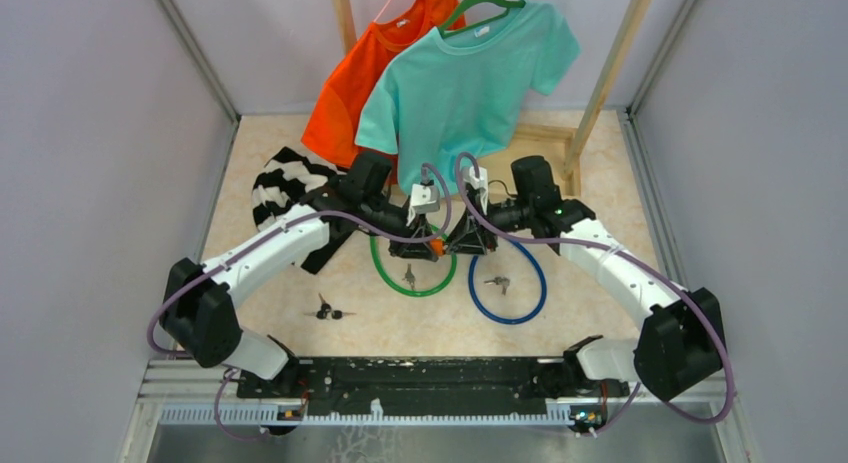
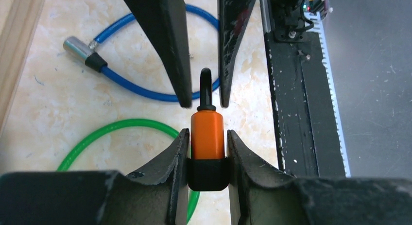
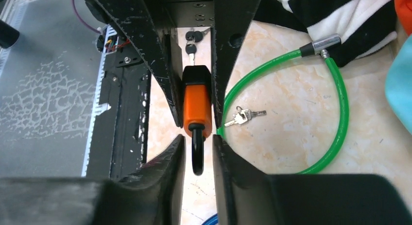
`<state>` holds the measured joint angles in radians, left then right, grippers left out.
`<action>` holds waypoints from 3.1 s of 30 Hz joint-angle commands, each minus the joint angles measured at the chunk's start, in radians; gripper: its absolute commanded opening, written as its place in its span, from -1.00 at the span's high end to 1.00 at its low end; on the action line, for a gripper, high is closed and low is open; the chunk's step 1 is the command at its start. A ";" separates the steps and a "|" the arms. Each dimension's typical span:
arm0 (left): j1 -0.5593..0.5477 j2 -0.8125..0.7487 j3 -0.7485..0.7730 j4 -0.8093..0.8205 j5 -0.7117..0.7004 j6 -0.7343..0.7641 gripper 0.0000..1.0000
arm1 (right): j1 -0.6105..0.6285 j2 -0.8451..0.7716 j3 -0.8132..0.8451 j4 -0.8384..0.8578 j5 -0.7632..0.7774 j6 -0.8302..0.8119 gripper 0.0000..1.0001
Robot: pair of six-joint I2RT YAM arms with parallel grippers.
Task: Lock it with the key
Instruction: Place the lock at the center of the board, then reset both arms
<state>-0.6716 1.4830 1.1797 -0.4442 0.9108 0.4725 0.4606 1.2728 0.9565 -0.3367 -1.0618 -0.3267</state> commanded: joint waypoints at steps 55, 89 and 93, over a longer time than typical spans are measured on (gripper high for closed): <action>0.561 0.029 -0.053 -0.439 -0.551 0.332 -0.71 | -0.156 -0.293 -0.147 -0.055 0.652 -0.056 -0.74; 0.566 -0.535 -0.314 0.429 -0.514 -0.099 -1.00 | -0.169 -0.316 -0.031 0.173 1.077 0.113 -0.97; 0.565 -0.546 -0.309 0.448 -0.500 -0.122 -1.00 | -0.174 -0.346 -0.046 0.178 1.075 0.111 -0.97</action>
<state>-0.1093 0.9520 0.8722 -0.0418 0.3645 0.3450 0.2966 0.9833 0.9058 -0.2462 0.0051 -0.2276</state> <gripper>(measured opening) 0.998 0.982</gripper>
